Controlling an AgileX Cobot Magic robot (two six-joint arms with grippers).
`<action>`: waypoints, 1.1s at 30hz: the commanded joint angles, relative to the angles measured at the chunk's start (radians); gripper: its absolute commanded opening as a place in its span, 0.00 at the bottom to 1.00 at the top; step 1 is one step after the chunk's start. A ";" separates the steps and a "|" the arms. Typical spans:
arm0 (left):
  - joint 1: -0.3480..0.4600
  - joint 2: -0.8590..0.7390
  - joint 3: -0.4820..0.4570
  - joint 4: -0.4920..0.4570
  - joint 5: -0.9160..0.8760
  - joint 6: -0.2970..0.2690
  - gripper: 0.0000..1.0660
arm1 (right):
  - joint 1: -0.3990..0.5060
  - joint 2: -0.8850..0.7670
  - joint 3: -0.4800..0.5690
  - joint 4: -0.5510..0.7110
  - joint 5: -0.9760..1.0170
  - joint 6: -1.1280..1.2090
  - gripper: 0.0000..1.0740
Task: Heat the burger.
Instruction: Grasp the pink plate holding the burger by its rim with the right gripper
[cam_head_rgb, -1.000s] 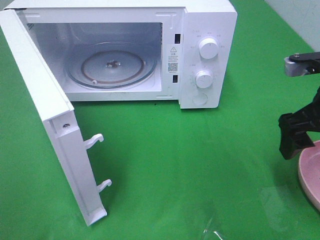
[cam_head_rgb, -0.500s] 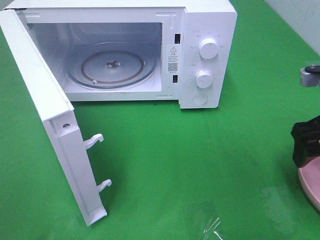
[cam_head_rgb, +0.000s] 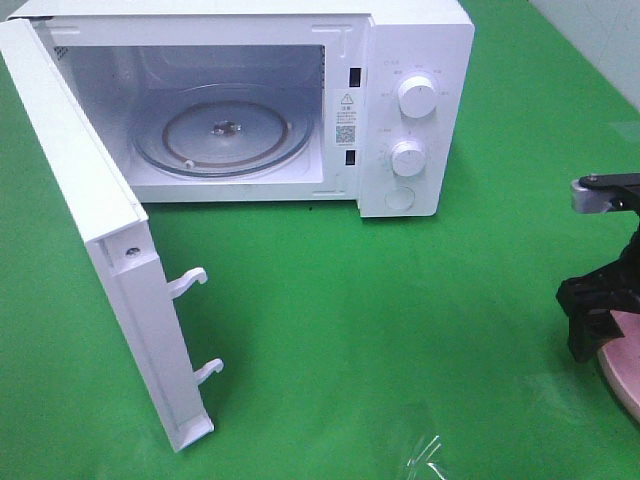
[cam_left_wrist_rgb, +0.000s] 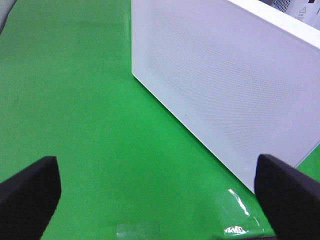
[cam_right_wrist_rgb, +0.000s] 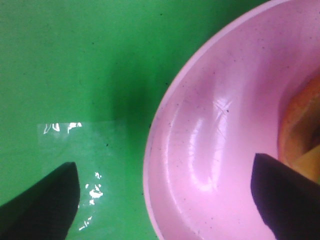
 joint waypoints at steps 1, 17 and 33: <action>-0.005 -0.015 0.004 -0.005 -0.014 -0.001 0.92 | -0.005 0.042 0.006 0.000 -0.027 0.006 0.82; -0.005 -0.015 0.004 -0.005 -0.014 -0.001 0.92 | -0.002 0.145 0.006 0.020 -0.105 -0.007 0.78; -0.005 -0.015 0.004 -0.005 -0.014 -0.001 0.92 | -0.002 0.204 0.006 0.020 -0.148 -0.003 0.66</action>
